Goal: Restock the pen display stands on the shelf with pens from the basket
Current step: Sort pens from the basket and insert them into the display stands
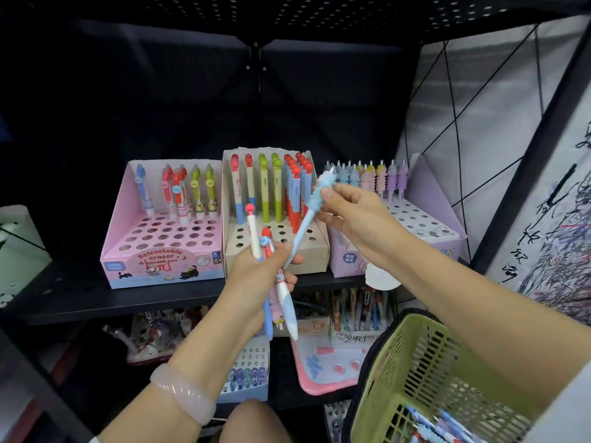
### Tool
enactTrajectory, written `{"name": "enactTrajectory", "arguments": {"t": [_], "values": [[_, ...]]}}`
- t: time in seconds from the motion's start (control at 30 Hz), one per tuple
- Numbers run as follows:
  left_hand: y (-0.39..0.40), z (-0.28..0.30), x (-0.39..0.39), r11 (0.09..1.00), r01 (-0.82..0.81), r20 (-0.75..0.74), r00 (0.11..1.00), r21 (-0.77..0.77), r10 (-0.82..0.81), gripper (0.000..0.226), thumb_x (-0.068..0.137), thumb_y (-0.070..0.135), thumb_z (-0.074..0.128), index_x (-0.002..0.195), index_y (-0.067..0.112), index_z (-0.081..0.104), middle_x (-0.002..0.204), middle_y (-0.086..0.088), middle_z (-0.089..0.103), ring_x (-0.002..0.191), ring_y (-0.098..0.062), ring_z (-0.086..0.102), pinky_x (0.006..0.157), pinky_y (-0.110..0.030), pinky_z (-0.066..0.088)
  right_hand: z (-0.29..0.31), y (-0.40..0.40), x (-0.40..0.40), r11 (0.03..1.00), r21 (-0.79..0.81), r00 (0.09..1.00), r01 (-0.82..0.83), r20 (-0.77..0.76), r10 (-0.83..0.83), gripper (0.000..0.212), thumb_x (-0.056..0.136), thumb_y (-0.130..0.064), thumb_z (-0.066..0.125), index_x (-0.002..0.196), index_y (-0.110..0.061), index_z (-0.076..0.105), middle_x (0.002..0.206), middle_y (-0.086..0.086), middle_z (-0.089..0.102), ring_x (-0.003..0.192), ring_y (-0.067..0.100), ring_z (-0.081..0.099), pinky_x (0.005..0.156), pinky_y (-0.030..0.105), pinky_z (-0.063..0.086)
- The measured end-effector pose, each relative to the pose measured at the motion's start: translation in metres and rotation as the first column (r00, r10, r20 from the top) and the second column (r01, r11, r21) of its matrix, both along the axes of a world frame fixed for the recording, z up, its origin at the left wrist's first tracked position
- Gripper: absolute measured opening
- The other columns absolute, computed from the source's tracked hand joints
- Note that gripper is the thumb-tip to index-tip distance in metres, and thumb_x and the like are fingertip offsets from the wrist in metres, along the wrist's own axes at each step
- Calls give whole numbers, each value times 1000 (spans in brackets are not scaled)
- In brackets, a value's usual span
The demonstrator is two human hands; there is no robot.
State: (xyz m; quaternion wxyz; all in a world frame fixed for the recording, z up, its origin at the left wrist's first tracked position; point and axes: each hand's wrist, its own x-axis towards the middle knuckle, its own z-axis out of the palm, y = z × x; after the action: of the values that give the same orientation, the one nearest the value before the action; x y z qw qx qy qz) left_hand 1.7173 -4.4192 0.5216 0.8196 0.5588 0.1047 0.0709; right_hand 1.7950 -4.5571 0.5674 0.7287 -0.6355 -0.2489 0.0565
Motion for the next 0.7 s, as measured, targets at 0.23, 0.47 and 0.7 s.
{"name": "enactTrajectory", "arguments": {"t": [0.23, 0.47, 0.7], "values": [[-6, 7, 10, 998, 30, 41, 999, 63, -33, 19, 90, 22, 59, 85, 4, 56, 49, -3, 60, 37, -11, 52, 38, -20, 47, 51, -24, 41, 916, -41, 875, 399, 315, -367, 11, 99, -17, 44, 97, -10, 52, 88, 9, 66, 74, 13, 70, 65, 22, 56], [5, -3, 15, 996, -36, 47, 998, 86, 32, 23, 89, 23, 60, 75, 8, 51, 47, -3, 51, 40, -15, 53, 43, -21, 49, 23, -18, 88, 738, -224, 719, 637, 517, -464, 13, 96, -18, 50, 100, -6, 48, 88, 10, 62, 82, 26, 67, 68, 28, 58], [18, -6, 16, 997, -38, 55, 998, 66, 34, 23, 88, 24, 60, 73, 11, 50, 49, -2, 51, 44, -14, 54, 43, -23, 48, 0, -14, 108, 712, -330, 747, 620, 526, -407, 13, 96, -22, 51, 100, -11, 45, 93, 13, 62, 76, 22, 64, 61, 24, 55]]}}
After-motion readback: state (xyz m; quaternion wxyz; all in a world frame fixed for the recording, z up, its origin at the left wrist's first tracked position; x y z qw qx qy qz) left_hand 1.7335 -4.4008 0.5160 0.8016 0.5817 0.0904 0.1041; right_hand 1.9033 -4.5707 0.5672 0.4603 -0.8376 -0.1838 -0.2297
